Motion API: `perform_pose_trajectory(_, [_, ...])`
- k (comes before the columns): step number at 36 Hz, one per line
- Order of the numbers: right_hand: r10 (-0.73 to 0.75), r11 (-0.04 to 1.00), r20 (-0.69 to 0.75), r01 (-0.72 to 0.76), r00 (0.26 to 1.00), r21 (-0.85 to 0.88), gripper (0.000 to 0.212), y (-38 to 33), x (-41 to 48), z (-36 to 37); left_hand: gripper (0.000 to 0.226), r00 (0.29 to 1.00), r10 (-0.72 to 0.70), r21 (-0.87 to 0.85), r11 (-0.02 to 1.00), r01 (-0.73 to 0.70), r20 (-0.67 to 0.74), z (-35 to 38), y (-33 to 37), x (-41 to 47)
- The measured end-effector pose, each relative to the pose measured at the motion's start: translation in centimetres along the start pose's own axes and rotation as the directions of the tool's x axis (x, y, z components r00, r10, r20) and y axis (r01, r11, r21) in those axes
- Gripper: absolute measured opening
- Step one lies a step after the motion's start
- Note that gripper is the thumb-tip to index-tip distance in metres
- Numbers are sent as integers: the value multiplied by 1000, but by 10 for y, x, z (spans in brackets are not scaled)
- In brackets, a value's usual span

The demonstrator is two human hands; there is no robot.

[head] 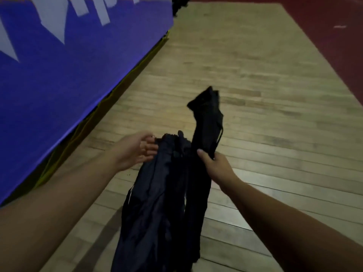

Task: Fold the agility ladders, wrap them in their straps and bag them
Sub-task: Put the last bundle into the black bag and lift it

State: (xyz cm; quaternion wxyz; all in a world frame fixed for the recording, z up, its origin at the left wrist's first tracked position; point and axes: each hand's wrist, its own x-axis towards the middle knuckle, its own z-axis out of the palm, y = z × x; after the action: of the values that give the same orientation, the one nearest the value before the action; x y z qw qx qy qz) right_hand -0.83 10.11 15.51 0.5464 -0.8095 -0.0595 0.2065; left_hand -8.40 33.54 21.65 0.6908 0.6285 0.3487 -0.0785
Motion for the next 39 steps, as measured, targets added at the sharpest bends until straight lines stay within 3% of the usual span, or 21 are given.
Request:
perform_pose_trajectory(3, [150,987,-71,-153,986,-48,55,27,32,22,33,989,-129,181,973,140,-75,-20,-67,35])
perform_pose_trajectory(8, [273,942,-83,-284,958,-179,44,75,58,53,54,948,-218,409,862,298,-232,-46,-159,67])
perform_pose_trajectory(11, [316,942,-21,-316,949,-116,45,101,58,64,74,934,-248,413,846,338,-256,-49,-185,69])
perform_pose_trajectory(13, [357,932,57,-353,932,-80,54,114,45,71,76,951,-232,402,866,297,-202,-43,-194,70])
perform_pose_trajectory(16, [481,855,122,-434,868,-285,73,144,10,86,74,974,-176,382,898,219,-143,-34,-208,72])
perform_pose_trajectory(19, [585,757,147,-472,798,-452,67,168,-29,97,87,973,-150,420,883,212,-177,-28,-224,76])
perform_pose_trajectory(24, [480,801,176,-347,859,-487,59,177,-42,110,77,959,-176,386,887,252,-223,-22,-232,80])
perform_pose_trajectory(29, [360,871,95,-298,928,-390,56,170,-24,117,84,948,-237,271,918,291,-213,-19,-231,84])
perform_pose_trajectory(33, [372,926,90,-361,924,-114,47,161,-15,111,119,938,-307,73,944,322,-162,-27,-245,93])
perform_pose_trajectory(36, [460,850,185,-491,868,189,37,160,-22,111,94,940,-328,-3,944,329,-93,-17,-237,85])
perform_pose_trajectory(39, [476,788,270,-542,837,292,53,170,-30,116,83,937,-346,-34,938,345,-43,-12,-239,83])
